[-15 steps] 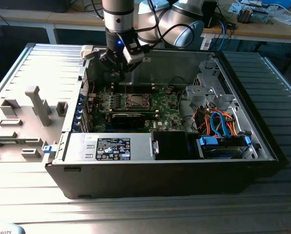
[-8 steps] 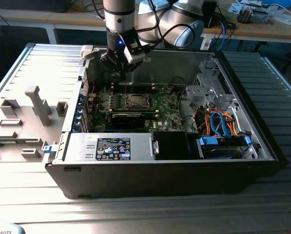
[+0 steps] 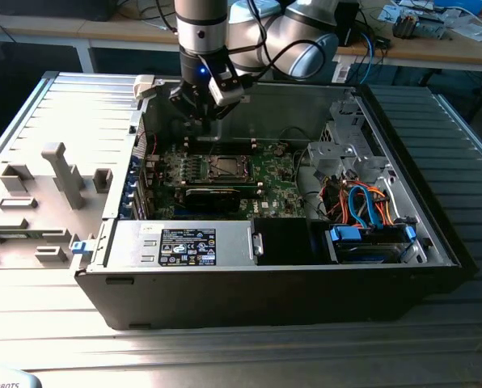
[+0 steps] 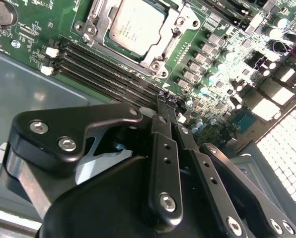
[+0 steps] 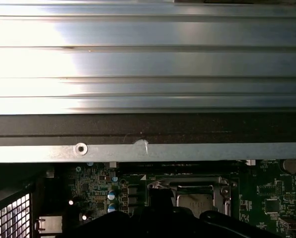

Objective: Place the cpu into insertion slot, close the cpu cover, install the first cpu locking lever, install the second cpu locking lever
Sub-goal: 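Install the first cpu locking lever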

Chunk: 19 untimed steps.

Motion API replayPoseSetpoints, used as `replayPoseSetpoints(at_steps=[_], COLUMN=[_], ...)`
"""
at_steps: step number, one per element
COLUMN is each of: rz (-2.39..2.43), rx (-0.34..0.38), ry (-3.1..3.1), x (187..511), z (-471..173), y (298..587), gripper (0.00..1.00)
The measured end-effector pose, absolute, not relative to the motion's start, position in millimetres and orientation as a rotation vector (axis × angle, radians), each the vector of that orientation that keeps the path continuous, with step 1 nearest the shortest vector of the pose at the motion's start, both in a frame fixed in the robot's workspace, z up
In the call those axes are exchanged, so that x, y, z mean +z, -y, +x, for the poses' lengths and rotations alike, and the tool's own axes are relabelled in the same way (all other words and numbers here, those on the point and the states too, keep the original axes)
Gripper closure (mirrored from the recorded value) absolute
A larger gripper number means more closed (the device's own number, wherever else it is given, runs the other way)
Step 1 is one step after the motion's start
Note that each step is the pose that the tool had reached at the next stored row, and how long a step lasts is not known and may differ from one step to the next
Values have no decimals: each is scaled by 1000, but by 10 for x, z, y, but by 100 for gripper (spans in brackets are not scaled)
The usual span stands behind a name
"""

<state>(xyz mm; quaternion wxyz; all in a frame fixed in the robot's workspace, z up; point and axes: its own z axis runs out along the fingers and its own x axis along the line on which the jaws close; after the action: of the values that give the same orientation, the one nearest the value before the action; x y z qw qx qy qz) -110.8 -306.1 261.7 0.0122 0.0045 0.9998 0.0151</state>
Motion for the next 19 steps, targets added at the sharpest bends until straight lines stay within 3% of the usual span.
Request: replayPoseSetpoints(at_steps=[19], rz=[27], rx=[47], ry=[-3117], x=[2583], z=[-1072], y=[3047], gripper=[89])
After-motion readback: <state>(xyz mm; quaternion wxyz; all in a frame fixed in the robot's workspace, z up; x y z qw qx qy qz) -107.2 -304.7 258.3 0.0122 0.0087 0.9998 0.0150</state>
